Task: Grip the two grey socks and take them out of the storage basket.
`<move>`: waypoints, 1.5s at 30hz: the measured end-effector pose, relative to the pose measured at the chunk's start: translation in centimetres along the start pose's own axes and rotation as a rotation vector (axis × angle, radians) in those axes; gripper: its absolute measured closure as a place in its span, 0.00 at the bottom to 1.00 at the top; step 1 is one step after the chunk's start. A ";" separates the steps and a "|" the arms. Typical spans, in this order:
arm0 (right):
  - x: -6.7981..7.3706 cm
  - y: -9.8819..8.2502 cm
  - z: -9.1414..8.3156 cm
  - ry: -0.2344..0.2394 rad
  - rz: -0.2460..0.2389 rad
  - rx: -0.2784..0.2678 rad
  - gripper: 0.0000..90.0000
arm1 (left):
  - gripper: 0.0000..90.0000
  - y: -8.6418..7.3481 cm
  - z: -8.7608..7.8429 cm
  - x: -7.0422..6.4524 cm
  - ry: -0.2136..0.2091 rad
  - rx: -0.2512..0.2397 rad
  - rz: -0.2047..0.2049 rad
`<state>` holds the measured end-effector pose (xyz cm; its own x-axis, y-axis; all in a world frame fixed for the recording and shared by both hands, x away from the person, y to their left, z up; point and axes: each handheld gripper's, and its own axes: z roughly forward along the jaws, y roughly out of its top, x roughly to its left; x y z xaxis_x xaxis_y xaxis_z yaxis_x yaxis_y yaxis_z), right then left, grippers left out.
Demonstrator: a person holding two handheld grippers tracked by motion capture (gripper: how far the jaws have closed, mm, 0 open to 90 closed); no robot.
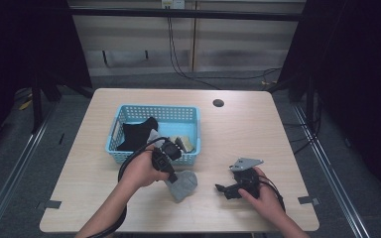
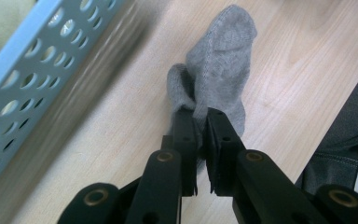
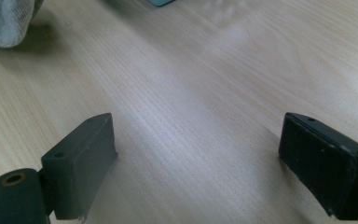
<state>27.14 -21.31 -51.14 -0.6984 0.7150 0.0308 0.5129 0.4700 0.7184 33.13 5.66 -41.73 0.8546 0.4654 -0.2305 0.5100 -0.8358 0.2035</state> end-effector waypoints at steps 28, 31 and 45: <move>0.0 0.0 0.0 0.000 0.000 -0.001 0.12 | 0.75 -0.8 0.0 0.3 0.011 -0.048 -0.016; 0.0 0.0 0.0 0.000 0.000 0.000 0.12 | 0.70 -0.9 -0.7 0.3 0.014 -0.062 -0.029; 0.0 0.0 0.0 -0.001 0.000 -0.003 0.12 | 0.42 -0.4 -3.9 1.7 0.082 -0.137 -0.052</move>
<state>27.15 -21.30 -51.14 -0.6977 0.7157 0.0303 0.5116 0.4682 0.7204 34.74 7.93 -38.47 0.8292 0.5336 -0.1667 0.5572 -0.7651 0.3226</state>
